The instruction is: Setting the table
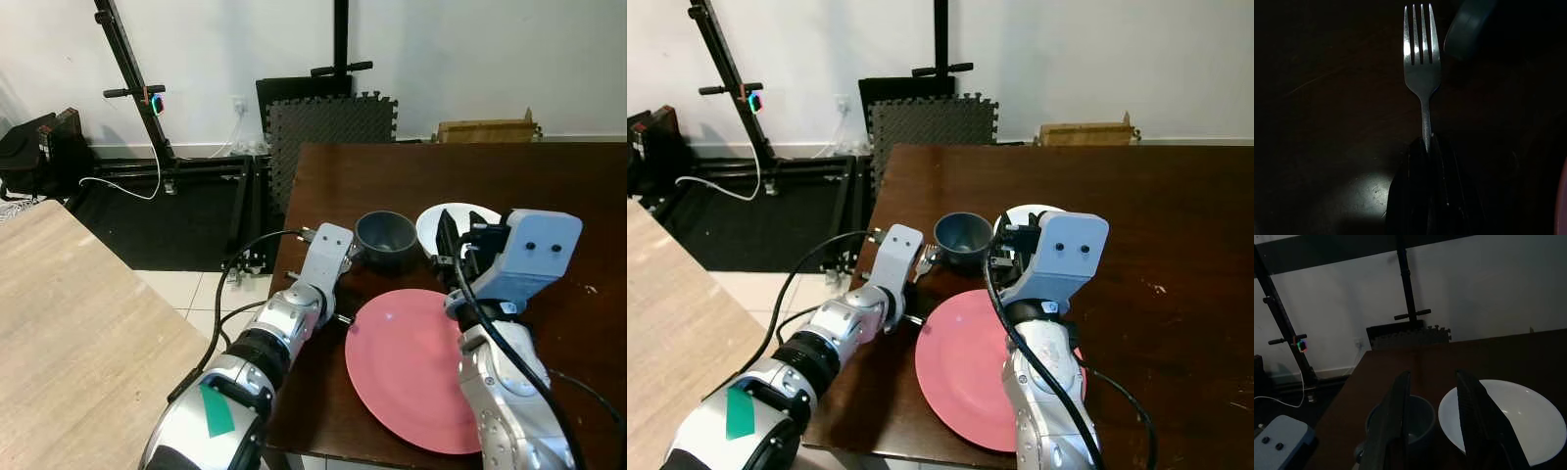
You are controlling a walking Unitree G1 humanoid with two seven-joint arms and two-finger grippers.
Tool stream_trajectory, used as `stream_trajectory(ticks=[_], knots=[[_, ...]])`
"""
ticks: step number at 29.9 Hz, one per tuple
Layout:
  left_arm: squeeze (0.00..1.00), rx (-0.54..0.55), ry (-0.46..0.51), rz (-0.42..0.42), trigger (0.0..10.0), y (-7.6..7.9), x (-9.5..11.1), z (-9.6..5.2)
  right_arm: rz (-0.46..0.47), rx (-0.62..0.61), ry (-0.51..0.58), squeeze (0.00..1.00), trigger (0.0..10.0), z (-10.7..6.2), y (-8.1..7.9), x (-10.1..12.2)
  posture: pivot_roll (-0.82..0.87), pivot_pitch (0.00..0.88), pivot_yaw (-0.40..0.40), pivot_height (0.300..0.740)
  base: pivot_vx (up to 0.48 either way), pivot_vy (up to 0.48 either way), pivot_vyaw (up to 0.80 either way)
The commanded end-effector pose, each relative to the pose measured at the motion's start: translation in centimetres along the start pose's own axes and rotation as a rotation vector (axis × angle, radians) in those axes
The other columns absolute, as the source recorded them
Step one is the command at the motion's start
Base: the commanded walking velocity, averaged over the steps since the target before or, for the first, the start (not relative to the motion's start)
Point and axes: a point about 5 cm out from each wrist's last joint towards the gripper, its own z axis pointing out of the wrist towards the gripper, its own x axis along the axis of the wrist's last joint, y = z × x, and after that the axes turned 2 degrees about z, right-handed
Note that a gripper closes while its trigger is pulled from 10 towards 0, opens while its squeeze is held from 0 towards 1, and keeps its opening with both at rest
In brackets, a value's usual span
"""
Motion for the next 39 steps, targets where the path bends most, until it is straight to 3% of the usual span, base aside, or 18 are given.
stream_trajectory(ticks=[1,2,4,6,7,8,13,14,15,18,21,23,31,39], knots=[[0.00,-0.005,-0.041,-0.007,4.6,0.1,-1.2,0.1,0.003,0.003,-0.002,0.00,10.0,-0.3,-0.1,0.1,0.03,0.172,0.140,0.740,0.000,0.000,0.00],[0.00,0.007,0.018,0.001,10.0,-0.5,-0.3,-0.1,0.003,0.004,-0.002,0.00,10.0,-0.3,-0.1,0.1,0.03,0.169,0.134,0.740,0.000,0.000,0.00],[0.00,0.026,0.143,-0.011,10.0,-2.6,1.6,-1.2,0.006,0.011,0.001,0.00,10.0,-0.4,-0.2,0.2,0.02,0.161,0.120,0.740,0.000,0.000,0.00],[0.00,0.029,0.178,-0.015,10.0,-3.3,2.1,-1.7,0.007,0.014,0.002,0.00,10.0,-0.4,-0.3,0.2,0.02,0.159,0.118,0.740,0.000,0.000,0.00],[0.00,-0.009,0.229,0.014,10.0,-4.8,2.4,-3.4,0.011,0.023,0.001,0.00,10.0,-0.5,-0.3,0.3,0.02,0.148,0.101,0.740,0.000,0.000,0.00],[0.00,-0.009,0.229,0.014,10.0,-4.8,2.4,-3.4,0.011,0.023,0.001,0.00,10.0,-0.5,-0.3,0.3,0.02,0.148,0.101,0.740,0.000,0.000,0.00],[0.00,-0.025,0.227,0.056,10.0,-9.3,0.8,-8.7,0.029,0.060,-0.014,0.00,10.0,-1.0,-0.7,0.1,0.04,0.124,0.071,0.740,0.000,0.000,0.00],[0.00,-0.025,0.227,0.056,10.0,-9.3,0.8,-8.7,0.029,0.060,-0.014,0.00,10.0,-1.0,-0.7,0.1,0.04,0.124,0.071,0.740,0.000,0.000,0.00],[0.00,-0.082,0.269,0.051,10.0,-10.1,0.6,-10.8,0.046,0.089,-0.015,0.00,10.0,-1.2,-1.0,0.0,0.05,0.105,0.059,0.740,0.000,0.000,0.00],[0.00,-0.149,0.365,0.036,10.0,-9.8,0.7,-12.7,0.072,0.136,-0.004,0.00,10.0,-1.4,-1.4,0.0,0.05,0.060,0.046,0.740,0.000,0.000,0.00],[0.00,-0.140,0.402,0.022,10.0,-9.6,0.2,-13.1,0.078,0.165,-0.009,0.00,10.0,-1.5,-1.6,-0.2,0.05,0.030,0.039,0.740,0.000,0.000,0.00],[0.00,-0.115,0.448,-0.016,10.0,-8.9,-1.3,-13.5,0.083,0.186,-0.047,0.00,10.0,-2.0,-1.8,-1.3,0.05,0.000,0.033,0.740,0.000,0.000,0.00],[0.00,-0.030,0.387,-0.046,10.0,-8.4,-3.2,-13.2,0.079,0.140,-0.094,0.00,10.0,-2.8,-1.5,-3.3,0.04,0.000,0.042,0.740,0.000,0.000,0.00],[0.00,-0.114,0.361,0.002,10.0,-7.4,-3.0,-14.0,0.087,0.184,-0.067,0.00,10.0,-2.3,-2.1,-3.5,0.04,0.000,0.062,0.740,0.000,0.000,0.00]])
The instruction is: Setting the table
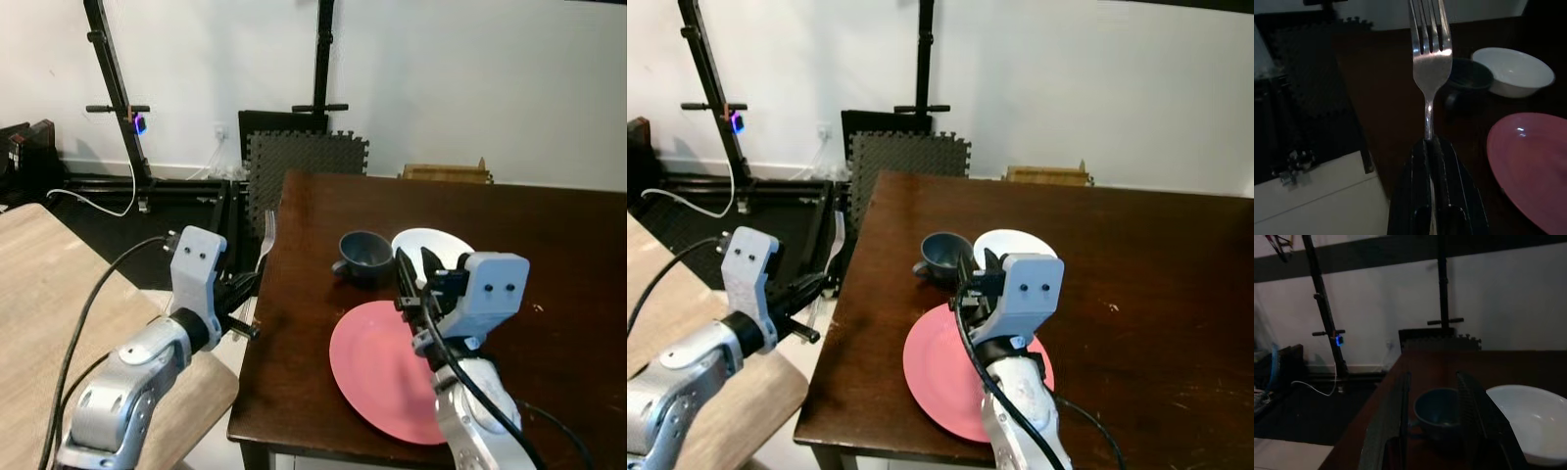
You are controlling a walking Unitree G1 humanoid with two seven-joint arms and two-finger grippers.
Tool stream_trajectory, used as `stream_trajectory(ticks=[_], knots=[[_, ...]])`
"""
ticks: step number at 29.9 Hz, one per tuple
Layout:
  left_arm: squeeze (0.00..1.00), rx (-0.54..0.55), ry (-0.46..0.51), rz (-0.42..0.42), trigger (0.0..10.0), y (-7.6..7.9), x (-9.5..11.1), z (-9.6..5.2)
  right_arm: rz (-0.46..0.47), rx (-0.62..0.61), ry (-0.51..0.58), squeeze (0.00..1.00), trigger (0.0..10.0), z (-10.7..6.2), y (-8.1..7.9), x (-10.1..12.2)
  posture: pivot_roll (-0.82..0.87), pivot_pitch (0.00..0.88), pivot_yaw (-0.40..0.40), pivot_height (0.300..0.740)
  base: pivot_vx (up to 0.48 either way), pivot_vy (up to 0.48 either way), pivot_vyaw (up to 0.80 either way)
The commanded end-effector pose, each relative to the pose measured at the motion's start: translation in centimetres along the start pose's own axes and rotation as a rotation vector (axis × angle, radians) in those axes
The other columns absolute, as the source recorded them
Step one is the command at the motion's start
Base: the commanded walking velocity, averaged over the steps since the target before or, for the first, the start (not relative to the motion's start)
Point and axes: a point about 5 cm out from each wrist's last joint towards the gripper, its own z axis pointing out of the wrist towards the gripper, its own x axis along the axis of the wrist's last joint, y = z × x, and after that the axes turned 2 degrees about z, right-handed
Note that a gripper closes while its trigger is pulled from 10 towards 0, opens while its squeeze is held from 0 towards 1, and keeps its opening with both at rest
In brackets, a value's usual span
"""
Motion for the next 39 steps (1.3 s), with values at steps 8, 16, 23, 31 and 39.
stream_trajectory(ticks=[8,16,23,31,39], knots=[[0.00,-0.063,-0.012,-0.089,10.0,2.1,-0.9,-0.2,0.036,0.043,-0.009,0.00,10.0,0.1,-0.8,-1.1,0.04,0.000,0.052,0.740,0.000,0.000,0.00],[0.00,0.066,0.002,-0.080,10.0,1.6,-1.0,0.3,0.057,0.021,-0.014,0.00,10.0,0.0,-0.4,-1.4,0.03,0.000,0.046,0.740,0.000,0.000,0.00],[0.00,0.075,0.012,-0.087,10.0,1.7,-0.8,0.2,0.075,0.002,-0.016,0.00,10.0,-0.1,-0.1,-1.6,0.03,0.000,0.048,0.740,0.000,0.000,0.00],[0.00,0.085,0.015,-0.085,10.0,2.0,-0.9,0.1,0.097,-0.001,-0.020,0.00,10.0,-0.4,-0.2,-1.7,0.04,0.000,0.047,0.740,0.000,0.000,0.00],[0.00,0.089,0.021,-0.091,10.0,2.0,-0.8,0.0,0.103,-0.003,-0.026,0.00,10.0,-0.4,-0.2,-1.7,0.04,0.000,0.046,0.740,0.000,0.000,0.00]])
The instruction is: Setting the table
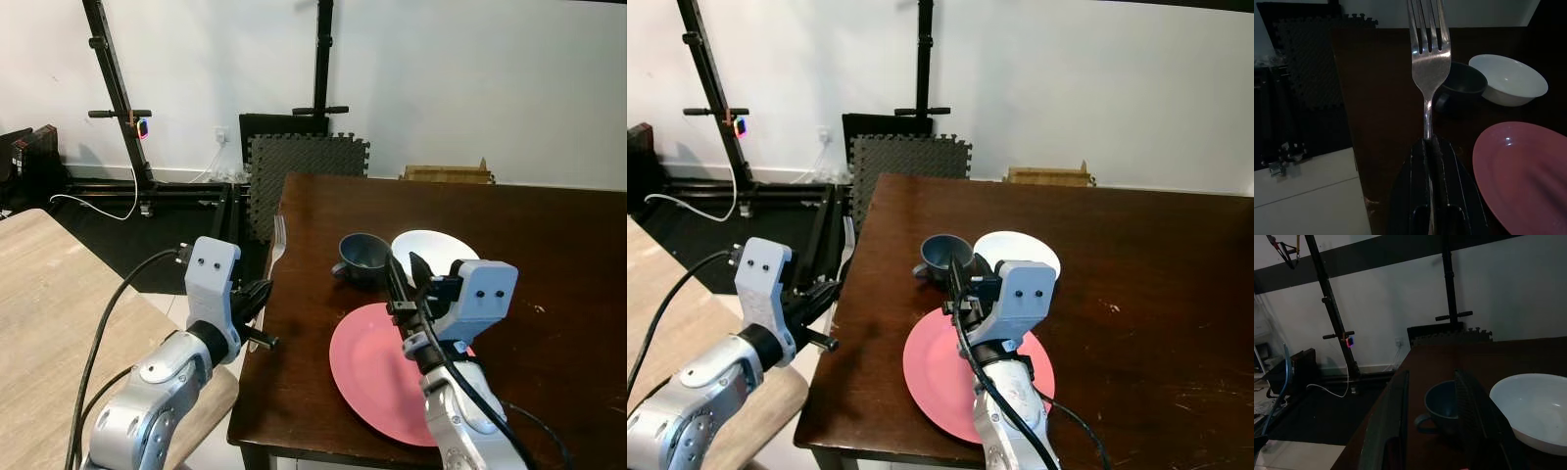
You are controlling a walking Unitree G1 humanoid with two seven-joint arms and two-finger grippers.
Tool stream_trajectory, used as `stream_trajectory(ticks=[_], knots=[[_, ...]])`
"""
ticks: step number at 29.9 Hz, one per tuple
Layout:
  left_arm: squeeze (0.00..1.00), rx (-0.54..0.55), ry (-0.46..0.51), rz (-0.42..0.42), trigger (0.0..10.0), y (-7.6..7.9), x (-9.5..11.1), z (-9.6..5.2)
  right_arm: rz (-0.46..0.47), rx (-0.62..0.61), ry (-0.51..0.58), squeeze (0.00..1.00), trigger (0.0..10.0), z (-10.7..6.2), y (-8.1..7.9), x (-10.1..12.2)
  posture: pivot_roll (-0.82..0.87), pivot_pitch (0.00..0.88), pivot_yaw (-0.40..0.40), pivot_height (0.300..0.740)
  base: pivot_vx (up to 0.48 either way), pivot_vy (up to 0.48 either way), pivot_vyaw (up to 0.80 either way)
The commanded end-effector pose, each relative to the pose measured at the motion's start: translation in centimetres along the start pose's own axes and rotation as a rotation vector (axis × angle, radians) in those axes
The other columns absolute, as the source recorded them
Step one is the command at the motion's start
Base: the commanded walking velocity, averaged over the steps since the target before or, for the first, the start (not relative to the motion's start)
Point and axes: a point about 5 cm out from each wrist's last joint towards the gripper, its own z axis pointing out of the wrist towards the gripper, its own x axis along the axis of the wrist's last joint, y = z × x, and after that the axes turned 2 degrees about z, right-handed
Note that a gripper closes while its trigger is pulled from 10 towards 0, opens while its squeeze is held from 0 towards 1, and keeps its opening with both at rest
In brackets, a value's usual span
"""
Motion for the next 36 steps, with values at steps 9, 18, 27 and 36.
stream_trajectory(ticks=[9,18,27,36], knots=[[0.00,0.017,0.004,-0.020,10.0,0.11,-0.14,-0.30,-0.005,-0.021,-0.026,0.00,10.0,-0.26,0.27,-0.51,0.04,0.000,0.045,0.740,-0.114,0.098,0.00],[0.00,0.019,0.004,-0.017,10.0,0.19,-0.12,-0.30,-0.022,-0.033,-0.040,0.00,10.0,-0.21,0.48,-0.67,0.04,0.000,0.042,0.740,-0.355,0.326,0.80],[0.00,0.056,-0.009,-0.016,10.0,-0.23,-0.31,-0.13,-0.019,-0.045,-0.049,0.00,10.0,-0.20,0.60,-0.81,0.03,0.000,0.042,0.740,-0.207,0.324,0.44],[0.00,0.060,-0.012,-0.022,10.0,-0.21,-0.31,0.06,-0.024,-0.043,-0.050,0.00,10.0,-0.24,0.59,-0.84,0.03,0.000,0.045,0.740,0.000,0.000,0.00]])
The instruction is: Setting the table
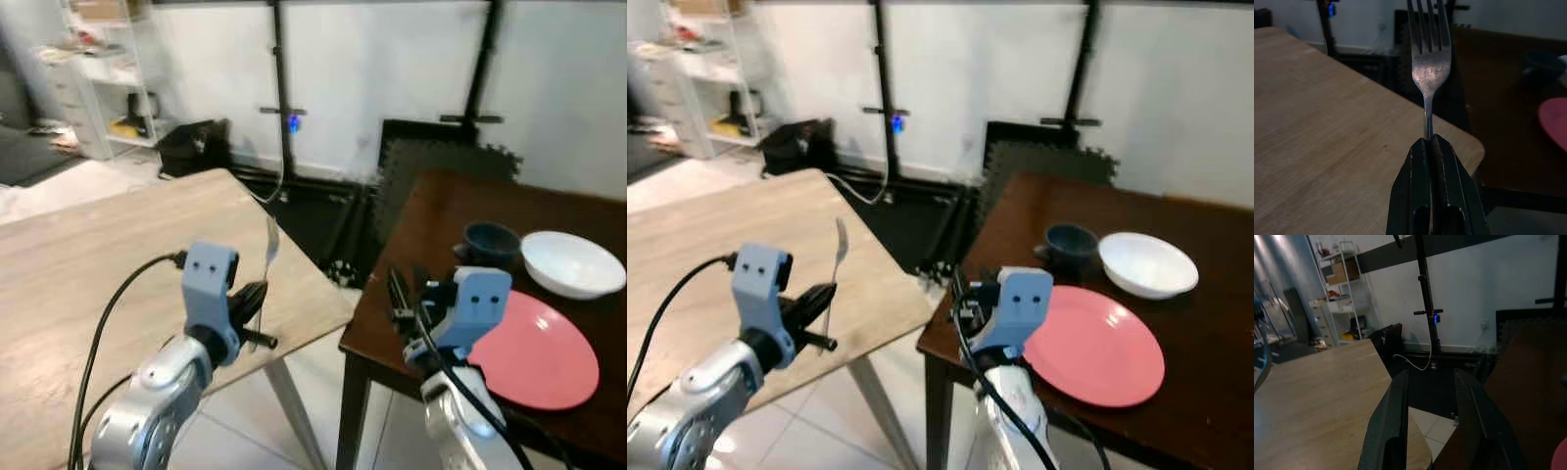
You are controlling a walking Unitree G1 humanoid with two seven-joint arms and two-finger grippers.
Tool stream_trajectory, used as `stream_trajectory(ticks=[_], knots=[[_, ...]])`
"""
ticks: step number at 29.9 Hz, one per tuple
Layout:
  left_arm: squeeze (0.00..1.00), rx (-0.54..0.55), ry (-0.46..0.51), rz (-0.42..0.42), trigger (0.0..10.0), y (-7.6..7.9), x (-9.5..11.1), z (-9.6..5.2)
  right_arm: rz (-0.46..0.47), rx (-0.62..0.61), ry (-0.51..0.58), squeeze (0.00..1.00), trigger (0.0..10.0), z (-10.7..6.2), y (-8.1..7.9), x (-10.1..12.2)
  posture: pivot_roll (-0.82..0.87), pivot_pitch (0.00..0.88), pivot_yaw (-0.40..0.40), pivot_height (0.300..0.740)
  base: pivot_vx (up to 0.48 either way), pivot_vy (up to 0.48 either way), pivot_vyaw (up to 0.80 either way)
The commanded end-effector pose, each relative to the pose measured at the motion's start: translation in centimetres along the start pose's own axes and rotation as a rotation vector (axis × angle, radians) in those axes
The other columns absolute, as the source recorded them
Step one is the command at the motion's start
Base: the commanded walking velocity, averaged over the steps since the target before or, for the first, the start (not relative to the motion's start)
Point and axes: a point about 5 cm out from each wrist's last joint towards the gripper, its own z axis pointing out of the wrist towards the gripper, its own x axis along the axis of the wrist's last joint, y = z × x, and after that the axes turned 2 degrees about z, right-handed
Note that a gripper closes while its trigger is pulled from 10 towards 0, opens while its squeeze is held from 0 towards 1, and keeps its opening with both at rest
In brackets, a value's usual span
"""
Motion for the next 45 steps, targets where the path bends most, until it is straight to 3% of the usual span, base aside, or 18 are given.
stream_trajectory(ticks=[1,11,30,36,45], knots=[[0.00,0.010,-0.022,0.003,10.0,-0.24,-0.33,-0.01,0.000,-0.001,-0.004,0.00,10.0,-0.07,-0.08,-0.09,0.03,0.000,0.045,0.740,0.000,0.000,0.00],[0.00,0.039,-0.031,-0.004,10.0,-0.60,-0.42,0.12,-0.013,-0.001,-0.007,0.00,10.0,-0.16,-0.10,-0.12,0.03,0.000,0.046,0.740,0.000,0.275,0.00],[0.00,0.035,-0.039,-0.002,10.0,-0.46,-0.55,0.09,-0.029,-0.027,-0.017,0.00,10.0,-0.20,0.10,-0.31,0.03,0.000,0.049,0.740,0.000,0.480,0.78],[0.00,0.045,-0.046,0.000,10.0,-0.56,-0.63,0.18,-0.009,-0.039,-0.005,0.00,10.0,-0.23,0.18,-0.17,0.03,0.000,0.050,0.740,0.000,0.361,0.00],[0.00,0.068,-0.046,-0.005,10.0,-0.57,-0.50,0.63,-0.007,-0.037,-0.006,0.00,10.0,-0.25,0.13,-0.17,0.03,0.000,0.051,0.740,0.000,0.000,0.00]])
